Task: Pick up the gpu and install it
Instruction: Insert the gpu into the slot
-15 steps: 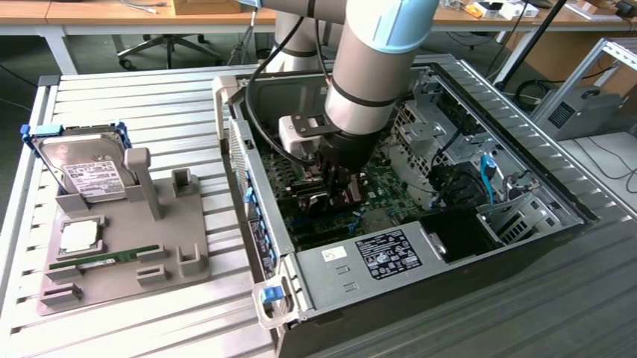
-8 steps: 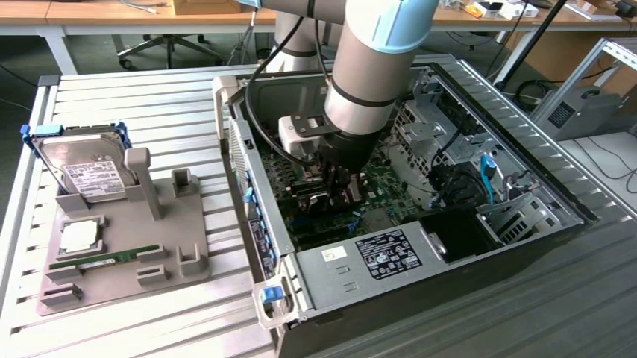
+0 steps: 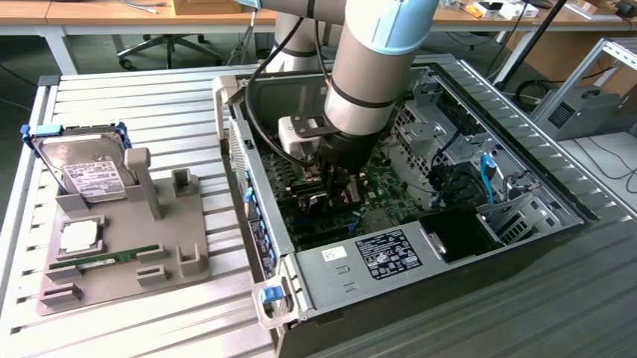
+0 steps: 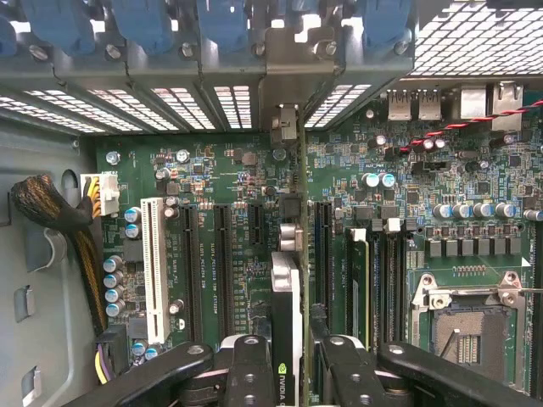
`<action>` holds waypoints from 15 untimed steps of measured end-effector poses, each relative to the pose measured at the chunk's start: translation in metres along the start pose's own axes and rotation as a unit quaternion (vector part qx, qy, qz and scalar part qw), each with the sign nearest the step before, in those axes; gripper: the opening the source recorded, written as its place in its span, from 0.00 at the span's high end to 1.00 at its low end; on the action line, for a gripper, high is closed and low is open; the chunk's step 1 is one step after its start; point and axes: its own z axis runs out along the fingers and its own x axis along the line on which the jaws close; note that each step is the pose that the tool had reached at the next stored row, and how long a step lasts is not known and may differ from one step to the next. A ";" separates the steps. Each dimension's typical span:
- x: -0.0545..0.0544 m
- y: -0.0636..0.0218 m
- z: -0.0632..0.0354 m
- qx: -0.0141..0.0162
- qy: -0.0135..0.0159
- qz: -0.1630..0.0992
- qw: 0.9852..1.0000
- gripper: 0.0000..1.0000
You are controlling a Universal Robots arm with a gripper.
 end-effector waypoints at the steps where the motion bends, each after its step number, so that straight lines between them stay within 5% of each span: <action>1: 0.000 0.0000 -0.0001 0.000 0.000 0.000 1.000 0.72; 2: 0.000 0.0000 -0.0001 0.000 0.000 0.000 1.000 0.66; 9: 0.000 0.0000 -0.0073 0.000 0.001 0.000 1.000 0.66; 15: -0.001 0.0002 -0.0361 0.000 0.001 0.000 1.000 0.66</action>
